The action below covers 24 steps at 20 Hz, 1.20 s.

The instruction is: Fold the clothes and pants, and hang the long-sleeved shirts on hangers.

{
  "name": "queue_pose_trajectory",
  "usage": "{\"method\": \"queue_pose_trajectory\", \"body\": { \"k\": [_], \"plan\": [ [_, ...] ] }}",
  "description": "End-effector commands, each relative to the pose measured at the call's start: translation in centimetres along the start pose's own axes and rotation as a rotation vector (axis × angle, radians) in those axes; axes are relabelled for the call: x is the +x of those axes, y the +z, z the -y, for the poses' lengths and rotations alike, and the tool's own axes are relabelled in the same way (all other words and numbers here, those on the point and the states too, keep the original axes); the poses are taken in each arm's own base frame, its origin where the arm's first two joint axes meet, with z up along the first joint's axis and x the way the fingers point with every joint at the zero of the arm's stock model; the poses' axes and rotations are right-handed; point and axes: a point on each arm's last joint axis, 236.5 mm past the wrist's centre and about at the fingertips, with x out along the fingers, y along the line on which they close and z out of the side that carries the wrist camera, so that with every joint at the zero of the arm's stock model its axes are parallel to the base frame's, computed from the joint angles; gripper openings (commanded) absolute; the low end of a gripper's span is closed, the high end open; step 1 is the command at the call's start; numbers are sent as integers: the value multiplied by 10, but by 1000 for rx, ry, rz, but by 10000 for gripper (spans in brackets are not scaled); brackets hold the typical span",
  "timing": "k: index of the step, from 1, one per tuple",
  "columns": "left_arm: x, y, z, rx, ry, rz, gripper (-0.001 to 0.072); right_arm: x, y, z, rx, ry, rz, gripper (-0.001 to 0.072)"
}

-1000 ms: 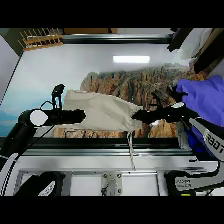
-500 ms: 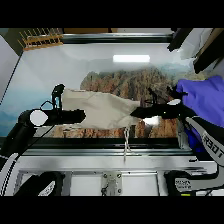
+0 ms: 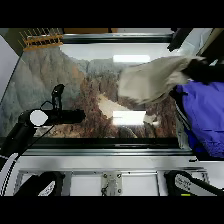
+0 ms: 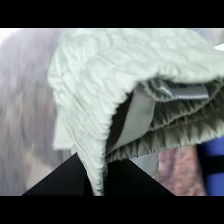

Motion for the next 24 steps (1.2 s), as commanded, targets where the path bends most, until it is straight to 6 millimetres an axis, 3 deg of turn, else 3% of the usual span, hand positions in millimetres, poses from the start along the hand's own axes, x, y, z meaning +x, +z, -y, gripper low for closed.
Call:
{"method": "queue_pose_trajectory", "body": {
  "k": [1, 3, 5, 7, 10, 14, 18, 21, 24],
  "plan": [
    [0, 0, 0, 1, 1, 2, 112, -81, 55, 47, 165, -114, 195, 18],
    [0, 0, 0, 1, 1, 1, 112, -118, 68, 62, 212, -148, 284, 19],
    [0, 0, 0, 2, 1, 2, 112, -147, 64, 78, 267, -197, 314, 18],
    [0, 0, 0, 2, 1, 2, 112, -170, 40, 107, 296, -345, 269, 18],
    [0, 0, 0, 2, 1, 2, 112, -200, -13, 150, 309, -605, 158, 19],
    [0, 0, 0, 2, 1, 0, 112, -212, -84, 180, 340, -759, 32, 19],
    [0, 0, 0, 2, 1, 0, 112, -203, -146, 197, 373, -801, -58, 21],
    [0, 0, 0, 2, 1, -2, 112, -197, -177, 207, 391, -826, -113, 22],
    [0, -1, 0, 2, 1, -3, 113, -196, -187, 211, 394, -837, -127, 23]
  ]
}}
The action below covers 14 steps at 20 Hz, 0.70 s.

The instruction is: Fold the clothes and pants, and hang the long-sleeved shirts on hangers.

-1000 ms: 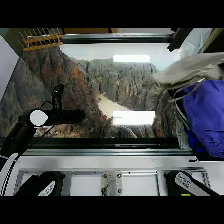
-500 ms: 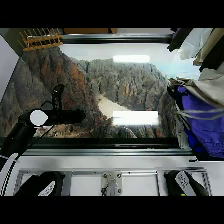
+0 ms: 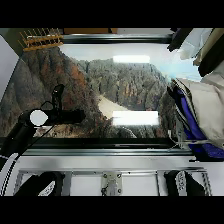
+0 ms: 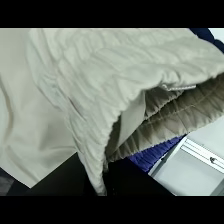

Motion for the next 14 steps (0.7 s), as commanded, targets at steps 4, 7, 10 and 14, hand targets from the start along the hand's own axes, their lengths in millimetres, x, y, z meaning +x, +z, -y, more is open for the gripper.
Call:
{"method": "queue_pose_trajectory", "body": {
  "k": [4, 7, 10, 14],
  "plan": [
    [0, 0, 0, 1, 0, -2, 112, 6, -12, 22, -12, -78, -4, 87],
    [0, 0, 0, 1, 0, -2, 112, -1, 1, 27, -93, -103, 46, 700],
    [0, 0, 0, 1, 0, -2, 112, -41, 49, 25, -158, -114, 254, 701],
    [0, 0, 0, 1, -1, -2, 112, -85, 60, -64, -349, 171, 400, 700]
  ]
}}
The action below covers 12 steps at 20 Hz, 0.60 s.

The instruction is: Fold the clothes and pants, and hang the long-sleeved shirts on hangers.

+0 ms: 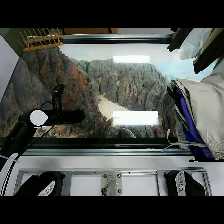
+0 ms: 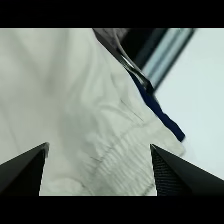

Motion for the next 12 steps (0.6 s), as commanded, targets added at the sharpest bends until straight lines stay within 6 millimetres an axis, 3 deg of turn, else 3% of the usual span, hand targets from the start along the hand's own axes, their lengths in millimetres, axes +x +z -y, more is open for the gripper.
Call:
{"method": "queue_pose_trajectory", "body": {
  "k": [1, 3, 6, 9, 12],
  "plan": [
    [0, 0, 0, 0, -1, 0, 113, -30, 14, -94, -193, 321, 94, 701],
    [0, 0, 0, 0, -1, 1, 113, -45, -18, -166, -351, 564, 30, 701],
    [0, 0, 0, 0, -1, 0, 113, -55, -63, -230, -490, 746, -65, 701],
    [0, 0, 0, 0, -1, 0, 113, -56, -102, -264, -618, 807, -161, 701],
    [0, 0, 0, -1, -1, 0, 113, -54, -128, -282, -696, 831, -228, 701]
  ]
}}
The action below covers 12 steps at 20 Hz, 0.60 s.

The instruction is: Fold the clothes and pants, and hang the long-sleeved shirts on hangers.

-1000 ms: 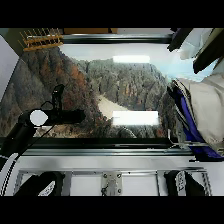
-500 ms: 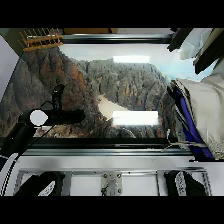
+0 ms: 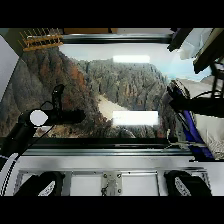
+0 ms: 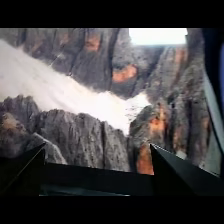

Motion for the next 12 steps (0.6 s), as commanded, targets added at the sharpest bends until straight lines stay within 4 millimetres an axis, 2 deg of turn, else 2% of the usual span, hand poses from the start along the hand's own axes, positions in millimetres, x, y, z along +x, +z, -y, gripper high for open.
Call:
{"method": "queue_pose_trajectory", "body": {
  "k": [1, 8, 9, 10, 11, 12],
  "plan": [
    [0, 0, 0, 0, 0, 1, 112, 26, -14, -36, -75, 85, -90, 701],
    [0, 0, 0, 0, -1, 1, 113, 32, -19, -38, -80, 89, -121, 698],
    [0, 0, 0, 0, 0, 1, 113, 32, -19, -38, -80, 89, -121, 664],
    [0, 0, 0, 0, -1, 1, 113, 32, -19, -38, -79, 89, -122, 399],
    [0, 0, 0, 0, -1, 1, 112, 32, -19, -38, -80, 89, -121, 94],
    [0, 0, 0, 0, -1, 1, 112, 33, -19, -38, -80, 89, -121, 29]
  ]
}}
